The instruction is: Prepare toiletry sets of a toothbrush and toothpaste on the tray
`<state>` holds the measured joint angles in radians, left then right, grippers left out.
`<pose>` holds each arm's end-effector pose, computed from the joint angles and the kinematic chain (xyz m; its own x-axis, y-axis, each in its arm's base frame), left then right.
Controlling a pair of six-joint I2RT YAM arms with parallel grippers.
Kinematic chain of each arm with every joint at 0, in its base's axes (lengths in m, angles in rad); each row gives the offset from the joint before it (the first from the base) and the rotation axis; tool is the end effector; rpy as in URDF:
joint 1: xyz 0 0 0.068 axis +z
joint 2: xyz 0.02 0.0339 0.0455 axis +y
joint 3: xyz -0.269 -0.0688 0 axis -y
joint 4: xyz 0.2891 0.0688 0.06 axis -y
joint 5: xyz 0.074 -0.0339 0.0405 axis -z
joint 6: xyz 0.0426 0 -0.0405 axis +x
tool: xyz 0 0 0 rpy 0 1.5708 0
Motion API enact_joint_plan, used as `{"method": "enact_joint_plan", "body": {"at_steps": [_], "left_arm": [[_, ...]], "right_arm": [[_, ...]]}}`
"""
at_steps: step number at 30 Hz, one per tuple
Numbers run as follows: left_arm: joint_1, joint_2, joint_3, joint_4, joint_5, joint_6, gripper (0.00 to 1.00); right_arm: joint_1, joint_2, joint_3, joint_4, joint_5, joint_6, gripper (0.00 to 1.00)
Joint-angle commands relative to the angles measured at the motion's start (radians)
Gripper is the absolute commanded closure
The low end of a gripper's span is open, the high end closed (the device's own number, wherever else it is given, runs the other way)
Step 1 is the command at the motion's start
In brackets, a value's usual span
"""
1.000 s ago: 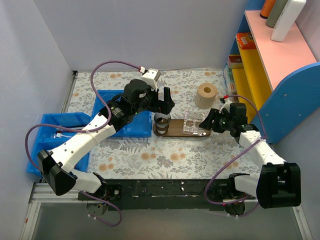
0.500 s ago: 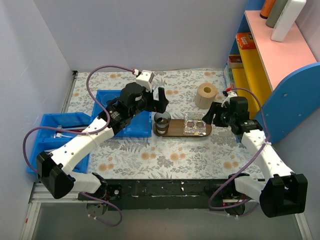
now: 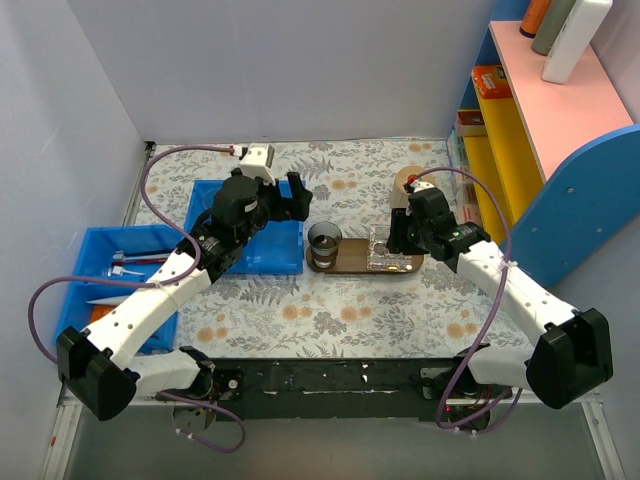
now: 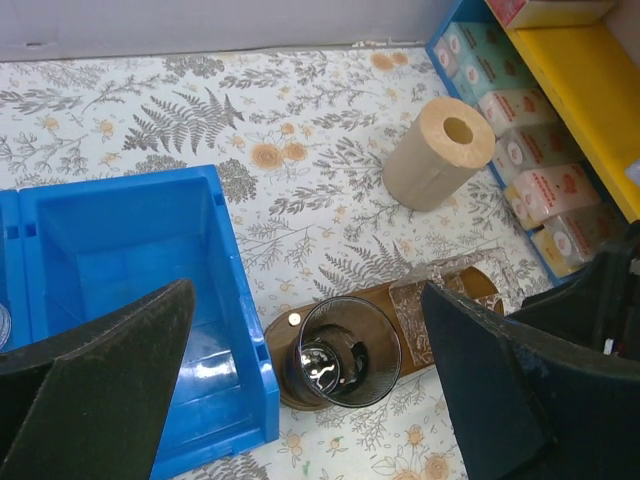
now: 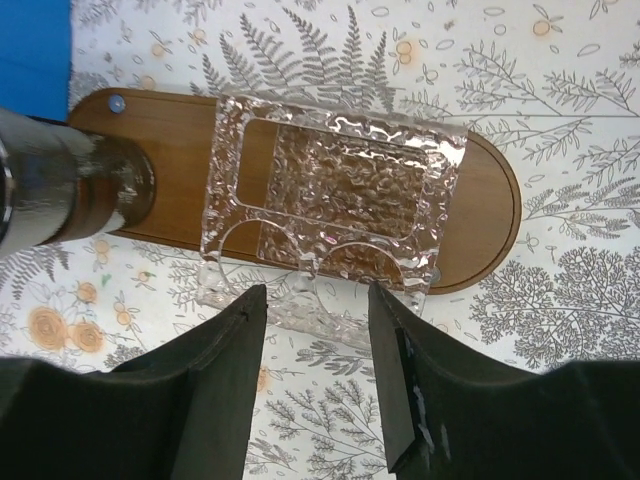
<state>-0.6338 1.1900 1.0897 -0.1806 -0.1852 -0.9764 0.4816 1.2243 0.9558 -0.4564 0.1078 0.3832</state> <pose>0.2665 -0.1862 0.3619 -0.4892 -0.6510 -0.5804 0.0611 0.6382 -0.7674 0.2772 0.1397 0.2705 -0.6905 0.0585 -0.7209 -0.1412 0.9666 0.2137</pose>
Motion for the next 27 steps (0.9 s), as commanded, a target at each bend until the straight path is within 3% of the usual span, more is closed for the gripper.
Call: {"method": "enact_joint_plan", "body": {"at_steps": [1,13,27], "left_arm": [[0.013,-0.059,-0.031,0.059,-0.039,-0.001,0.02],[0.023,-0.059,-0.036,0.050,-0.016,0.008,0.02],[0.042,-0.056,-0.039,0.046,0.004,0.004,0.02]], "right_arm": [[0.028,0.010,0.029,-0.031,0.069,0.031,0.48],[0.069,0.092,0.061,-0.031,0.099,0.054,0.51],[0.095,0.158,0.087,-0.048,0.128,0.086,0.70]]}}
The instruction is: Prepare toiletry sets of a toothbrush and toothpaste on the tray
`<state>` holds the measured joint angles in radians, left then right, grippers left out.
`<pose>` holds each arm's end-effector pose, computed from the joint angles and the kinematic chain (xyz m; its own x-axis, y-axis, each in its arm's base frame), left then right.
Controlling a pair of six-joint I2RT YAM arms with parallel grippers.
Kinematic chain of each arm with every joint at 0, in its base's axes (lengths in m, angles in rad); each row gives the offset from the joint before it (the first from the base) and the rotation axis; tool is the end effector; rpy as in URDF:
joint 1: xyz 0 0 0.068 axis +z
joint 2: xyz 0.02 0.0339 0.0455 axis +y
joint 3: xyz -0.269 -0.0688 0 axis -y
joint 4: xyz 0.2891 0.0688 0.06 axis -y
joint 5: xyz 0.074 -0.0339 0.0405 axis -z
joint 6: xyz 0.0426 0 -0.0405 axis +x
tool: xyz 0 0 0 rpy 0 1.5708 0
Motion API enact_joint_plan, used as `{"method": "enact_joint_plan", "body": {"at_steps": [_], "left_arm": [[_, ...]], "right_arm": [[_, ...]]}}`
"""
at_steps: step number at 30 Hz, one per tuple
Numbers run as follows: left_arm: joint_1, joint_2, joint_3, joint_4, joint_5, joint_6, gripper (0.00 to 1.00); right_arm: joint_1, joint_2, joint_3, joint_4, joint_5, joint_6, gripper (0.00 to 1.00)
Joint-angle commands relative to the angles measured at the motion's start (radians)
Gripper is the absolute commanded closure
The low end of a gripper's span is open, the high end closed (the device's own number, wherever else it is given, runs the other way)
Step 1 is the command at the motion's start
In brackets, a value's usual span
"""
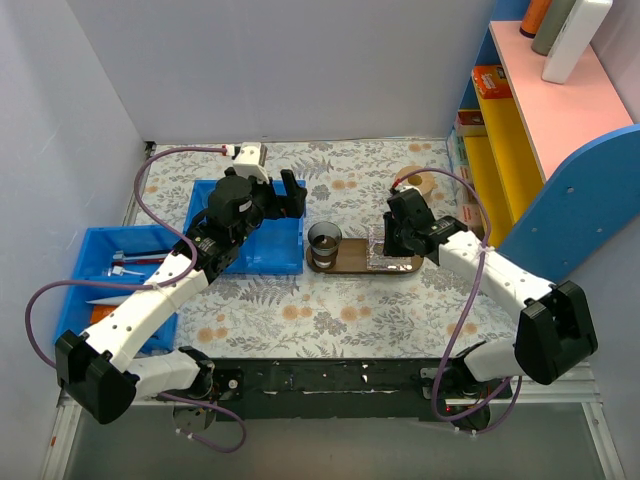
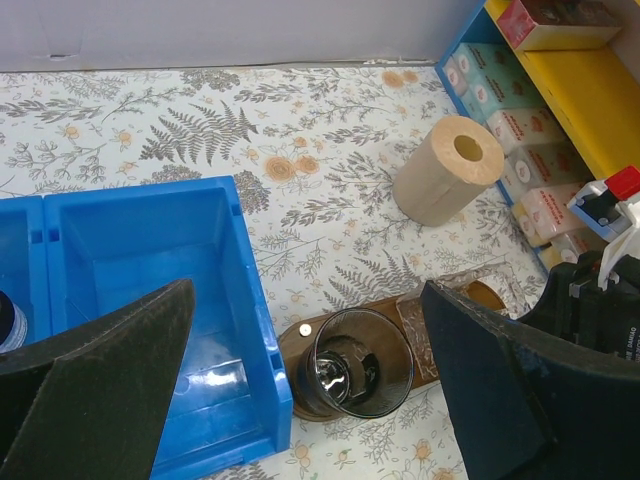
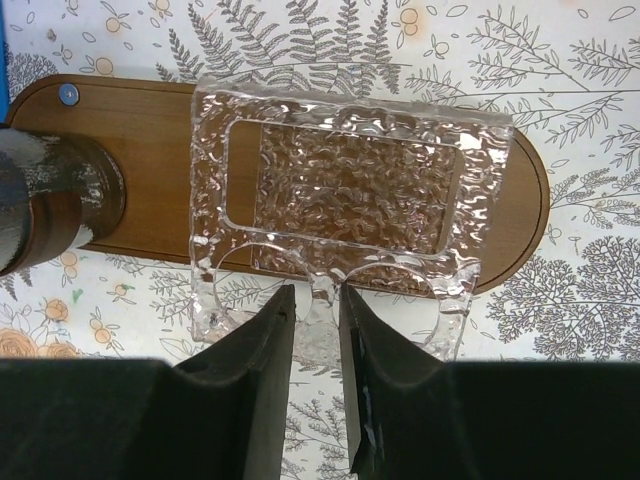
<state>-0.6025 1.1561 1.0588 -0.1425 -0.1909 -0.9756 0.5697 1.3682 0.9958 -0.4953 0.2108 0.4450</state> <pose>0.2663 -0.1734 0.3638 -0.4447 -0.6809 -0.5819 0.0648 0.6236 -0.7791 0.2842 0.1714 0.2395 -0.7578 0.0145 -0.6523 -0.0967 0.9862 0.1343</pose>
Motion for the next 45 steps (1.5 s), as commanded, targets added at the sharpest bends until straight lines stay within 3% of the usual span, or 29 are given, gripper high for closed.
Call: {"method": "enact_joint_plan", "body": {"at_steps": [1,8,15,27,45], "left_arm": [[0.012,-0.021,-0.006,0.007,0.013,0.003,0.02],[0.020,-0.021,-0.008,0.007,0.039,-0.005,0.02],[0.023,-0.019,-0.008,0.004,0.061,-0.011,0.02],[0.029,-0.021,-0.013,0.003,0.094,-0.018,0.02],[0.030,-0.022,-0.011,0.001,0.107,-0.018,0.02]], "right_arm": [[0.009,0.017,0.055,-0.011,0.025,0.026,0.70],[0.018,0.045,0.098,-0.032,0.041,0.060,0.88],[0.032,0.061,0.122,-0.032,0.030,0.132,0.98],[0.093,0.098,0.162,-0.046,0.075,0.254,0.99],[0.160,0.141,0.210,-0.092,0.165,0.305,0.99]]}}
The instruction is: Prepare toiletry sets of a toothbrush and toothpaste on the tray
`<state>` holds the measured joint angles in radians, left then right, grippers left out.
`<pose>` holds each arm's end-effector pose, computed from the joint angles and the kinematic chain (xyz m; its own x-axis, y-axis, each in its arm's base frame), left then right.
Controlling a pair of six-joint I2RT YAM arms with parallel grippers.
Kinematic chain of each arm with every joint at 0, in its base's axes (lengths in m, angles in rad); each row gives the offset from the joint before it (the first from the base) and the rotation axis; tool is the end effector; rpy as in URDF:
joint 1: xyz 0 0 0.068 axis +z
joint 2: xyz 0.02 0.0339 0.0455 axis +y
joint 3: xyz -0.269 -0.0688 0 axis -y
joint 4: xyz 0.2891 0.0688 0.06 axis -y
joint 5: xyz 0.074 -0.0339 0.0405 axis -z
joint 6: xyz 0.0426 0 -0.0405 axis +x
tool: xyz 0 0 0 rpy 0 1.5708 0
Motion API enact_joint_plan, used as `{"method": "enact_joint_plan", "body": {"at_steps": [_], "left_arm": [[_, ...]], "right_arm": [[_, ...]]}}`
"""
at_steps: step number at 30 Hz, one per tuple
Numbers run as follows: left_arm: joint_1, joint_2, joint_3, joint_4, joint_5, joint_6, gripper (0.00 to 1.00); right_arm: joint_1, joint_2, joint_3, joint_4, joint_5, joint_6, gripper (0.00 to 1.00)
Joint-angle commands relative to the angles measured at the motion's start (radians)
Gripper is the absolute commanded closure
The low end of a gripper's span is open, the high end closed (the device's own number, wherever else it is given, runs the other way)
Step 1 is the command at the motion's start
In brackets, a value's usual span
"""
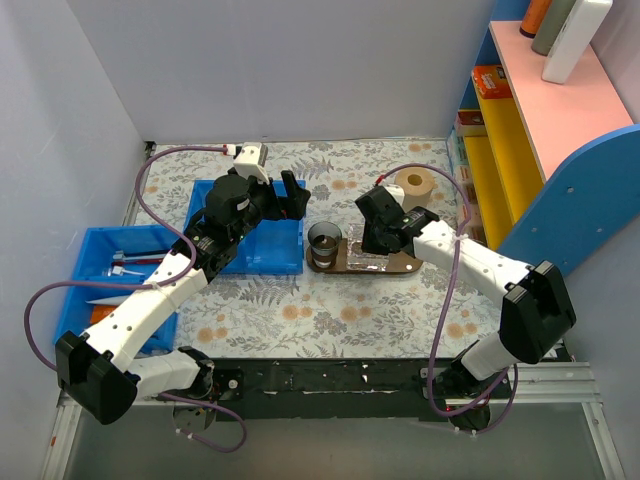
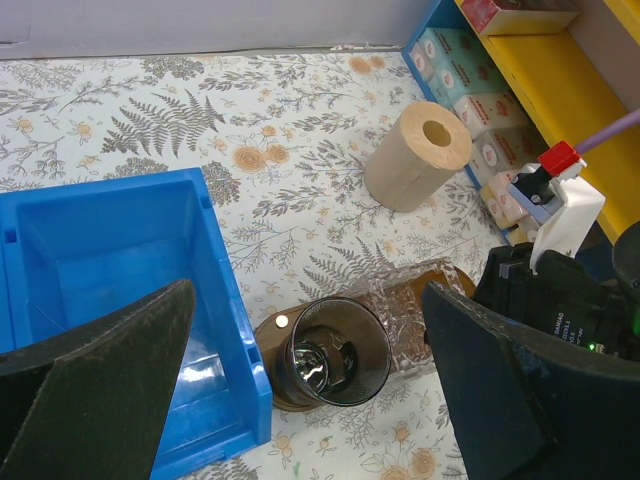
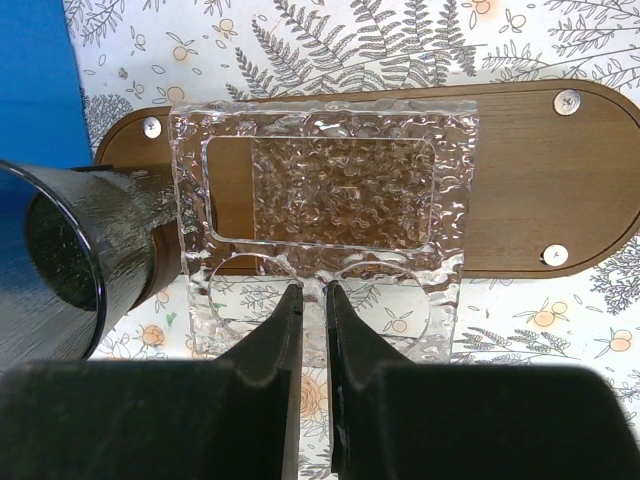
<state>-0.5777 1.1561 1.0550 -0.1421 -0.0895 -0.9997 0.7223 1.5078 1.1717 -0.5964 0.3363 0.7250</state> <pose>0.2687 -0.1706 0.3622 -0.5055 -0.6707 -0.5428 0.0850 0.5873 -0.8049 0.2823 0.2300 0.2515 -0.7670 0.1585 -0.6217 0.0429 0.9795 0.1967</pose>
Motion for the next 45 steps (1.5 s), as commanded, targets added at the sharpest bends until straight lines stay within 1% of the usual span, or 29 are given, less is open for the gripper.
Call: {"method": "enact_joint_plan", "body": {"at_steps": [1,27,28,29,31,32,37,45], "left_arm": [[0.006,-0.021,-0.007,-0.001,0.007,0.006,0.02],[0.006,-0.026,-0.007,-0.005,0.002,0.010,0.02],[0.006,-0.026,-0.007,-0.005,0.002,0.010,0.02],[0.006,-0.026,-0.007,-0.004,0.002,0.010,0.02],[0.006,-0.026,-0.006,-0.005,0.002,0.010,0.02],[0.007,-0.026,-0.006,-0.004,0.002,0.010,0.02],[0.007,-0.024,-0.007,-0.005,0.005,0.010,0.02],[0.007,-0.022,-0.009,-0.007,0.002,0.013,0.02]], "right_arm": [[0.008,0.005,0.031,0.012,0.038,0.027,0.99],[0.039,0.055,0.063,0.015,0.044,0.030,0.98],[0.039,0.055,0.065,0.012,0.047,0.030,0.96],[0.040,0.054,0.066,0.012,0.049,0.030,0.92],[0.042,0.051,0.071,0.007,0.053,0.030,0.87],[0.042,0.052,0.074,0.004,0.055,0.031,0.82],[0.042,0.048,0.086,-0.006,0.066,0.031,0.70],[0.043,0.049,0.100,-0.019,0.076,0.027,0.60]]}}
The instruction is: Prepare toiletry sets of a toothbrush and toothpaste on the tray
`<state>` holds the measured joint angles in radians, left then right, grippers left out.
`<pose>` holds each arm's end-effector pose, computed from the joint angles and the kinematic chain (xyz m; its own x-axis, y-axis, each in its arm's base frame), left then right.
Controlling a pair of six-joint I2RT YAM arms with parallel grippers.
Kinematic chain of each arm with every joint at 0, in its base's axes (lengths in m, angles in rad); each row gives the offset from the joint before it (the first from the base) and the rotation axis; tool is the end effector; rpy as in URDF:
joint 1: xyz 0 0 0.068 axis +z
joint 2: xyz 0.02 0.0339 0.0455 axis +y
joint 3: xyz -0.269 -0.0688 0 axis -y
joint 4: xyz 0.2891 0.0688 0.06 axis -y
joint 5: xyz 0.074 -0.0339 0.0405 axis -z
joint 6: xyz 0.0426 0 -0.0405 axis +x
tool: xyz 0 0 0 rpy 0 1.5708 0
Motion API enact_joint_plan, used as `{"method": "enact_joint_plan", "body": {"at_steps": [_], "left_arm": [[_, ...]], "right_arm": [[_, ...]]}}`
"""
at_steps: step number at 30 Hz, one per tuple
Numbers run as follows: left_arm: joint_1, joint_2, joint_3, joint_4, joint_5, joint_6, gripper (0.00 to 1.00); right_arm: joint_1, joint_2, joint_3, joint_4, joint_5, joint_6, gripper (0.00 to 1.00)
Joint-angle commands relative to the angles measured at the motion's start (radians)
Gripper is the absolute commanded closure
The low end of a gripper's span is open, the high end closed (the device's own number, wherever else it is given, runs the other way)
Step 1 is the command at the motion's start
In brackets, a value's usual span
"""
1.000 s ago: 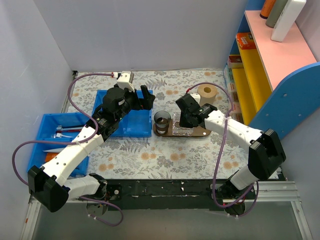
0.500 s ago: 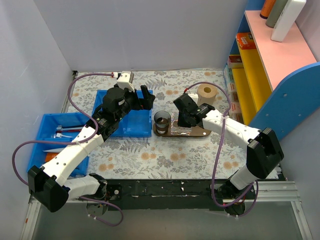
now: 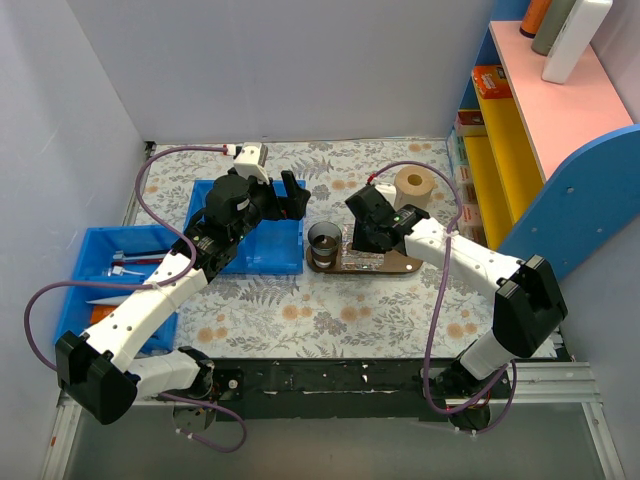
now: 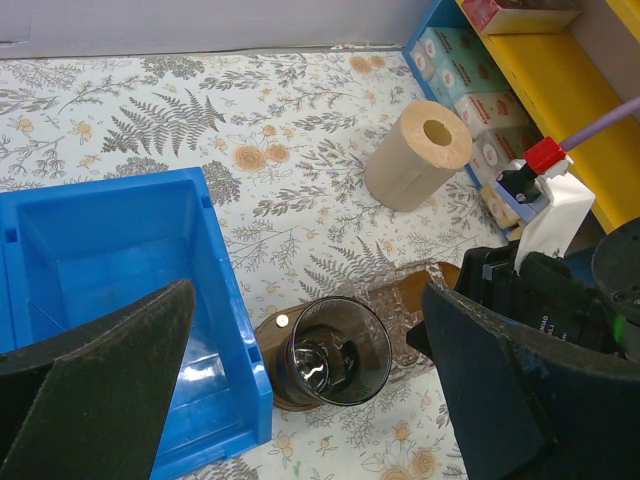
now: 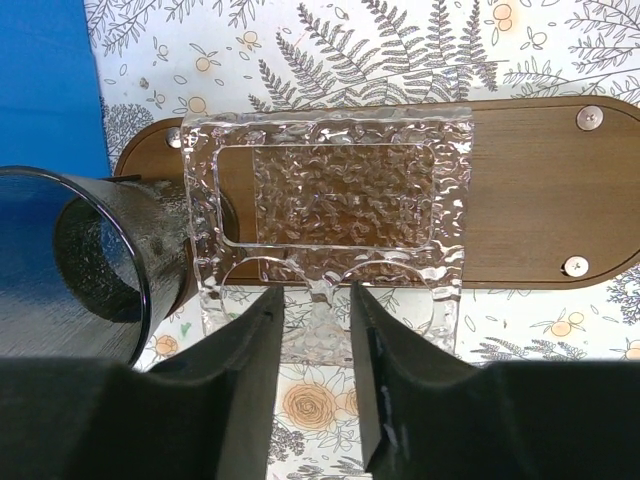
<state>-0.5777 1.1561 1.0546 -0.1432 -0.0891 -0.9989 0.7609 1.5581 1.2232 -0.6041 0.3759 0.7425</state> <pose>0.2687 -0.1706 0.3619 -0.5064 -0.6697 -0.5432 0.0846 0.5884 -0.8042 0.2834 0.2483 0.2524 -0.7581 0.1466 -0.6354 0.0382 0.9827 0.1811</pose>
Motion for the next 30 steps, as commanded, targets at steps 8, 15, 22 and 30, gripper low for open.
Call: {"method": "enact_joint_plan", "body": {"at_steps": [8,15,22,30], "left_arm": [[0.006,-0.030,-0.016,0.001,-0.004,0.011,0.02],[0.007,-0.013,-0.011,-0.002,-0.003,-0.001,0.02],[0.044,-0.010,-0.018,-0.016,-0.026,0.008,0.02],[0.295,0.046,-0.044,-0.055,0.052,-0.010,0.02]], "right_arm": [[0.005,-0.027,0.052,-0.037,0.049,0.006,0.50],[0.005,-0.096,0.045,0.006,0.012,-0.017,0.51],[0.000,-0.181,0.079,0.006,0.018,-0.092,0.51],[-0.172,-0.283,0.081,0.053,-0.190,-0.229,0.51]]}}
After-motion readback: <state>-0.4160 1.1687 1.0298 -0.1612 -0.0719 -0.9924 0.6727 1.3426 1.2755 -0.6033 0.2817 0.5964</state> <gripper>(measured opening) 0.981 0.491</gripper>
